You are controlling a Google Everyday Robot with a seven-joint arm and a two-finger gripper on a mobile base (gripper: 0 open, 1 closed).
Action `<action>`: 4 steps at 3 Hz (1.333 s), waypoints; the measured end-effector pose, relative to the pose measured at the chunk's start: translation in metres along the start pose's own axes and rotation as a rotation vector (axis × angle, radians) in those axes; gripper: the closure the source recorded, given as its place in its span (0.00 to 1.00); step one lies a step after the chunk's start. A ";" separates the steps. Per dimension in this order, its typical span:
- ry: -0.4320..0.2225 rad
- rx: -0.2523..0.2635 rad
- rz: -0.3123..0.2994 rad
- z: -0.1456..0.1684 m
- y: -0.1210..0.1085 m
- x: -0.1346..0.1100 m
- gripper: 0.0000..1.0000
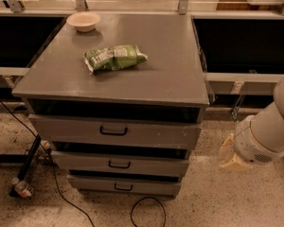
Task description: Open middle drawer
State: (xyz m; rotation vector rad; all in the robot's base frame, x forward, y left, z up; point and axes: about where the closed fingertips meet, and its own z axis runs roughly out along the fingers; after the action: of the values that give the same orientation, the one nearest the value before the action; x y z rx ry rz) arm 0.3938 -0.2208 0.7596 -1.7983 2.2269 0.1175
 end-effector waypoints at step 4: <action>-0.081 -0.082 -0.001 0.079 -0.001 -0.019 1.00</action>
Offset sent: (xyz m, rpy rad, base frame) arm 0.0117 0.0081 -0.0526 0.0938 0.0244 -0.0581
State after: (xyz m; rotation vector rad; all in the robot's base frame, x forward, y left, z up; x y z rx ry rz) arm 0.4113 -0.1841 0.6886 -1.8024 2.1946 0.2800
